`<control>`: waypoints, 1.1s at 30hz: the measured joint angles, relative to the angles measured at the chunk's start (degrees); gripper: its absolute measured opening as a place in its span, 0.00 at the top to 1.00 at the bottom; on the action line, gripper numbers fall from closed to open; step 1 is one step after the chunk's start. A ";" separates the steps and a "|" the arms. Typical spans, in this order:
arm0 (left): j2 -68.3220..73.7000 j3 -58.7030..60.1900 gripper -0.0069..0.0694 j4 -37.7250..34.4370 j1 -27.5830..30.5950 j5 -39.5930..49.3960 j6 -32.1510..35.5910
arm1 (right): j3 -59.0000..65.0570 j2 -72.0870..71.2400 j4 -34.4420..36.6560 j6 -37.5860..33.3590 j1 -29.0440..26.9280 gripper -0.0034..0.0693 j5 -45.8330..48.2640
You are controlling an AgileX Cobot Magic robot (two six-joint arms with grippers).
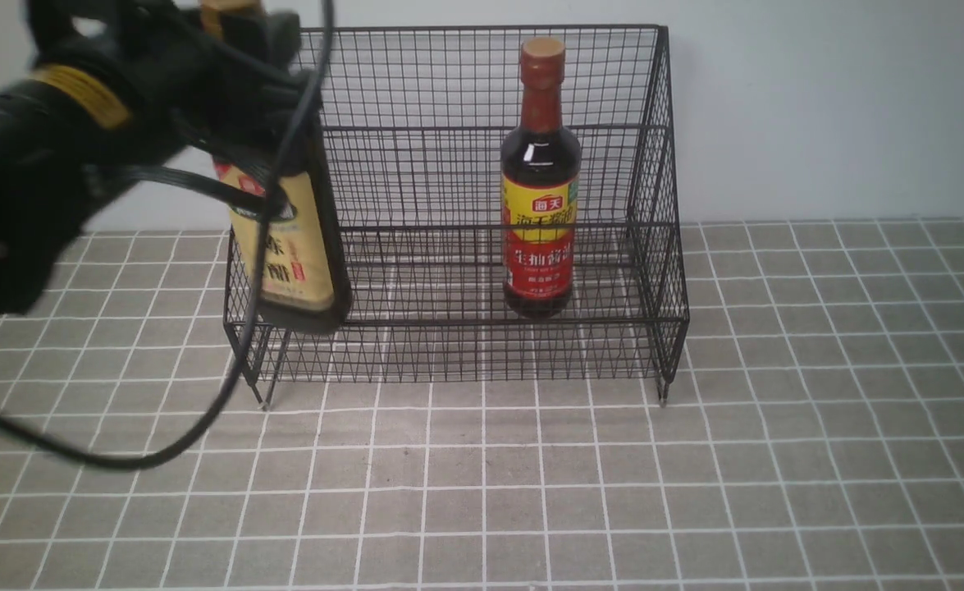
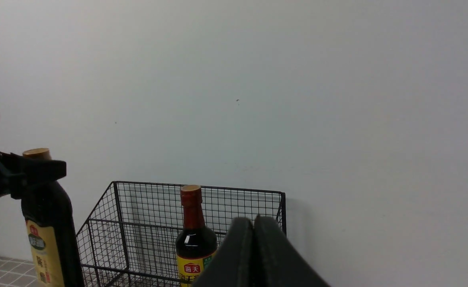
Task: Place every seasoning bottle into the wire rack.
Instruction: Use the left arm to put the condiment bottle back on the shelf
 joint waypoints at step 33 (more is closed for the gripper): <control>10.37 -1.50 0.44 -12.74 0.40 3.47 7.42 | 0.00 0.00 0.22 0.05 0.00 0.97 1.65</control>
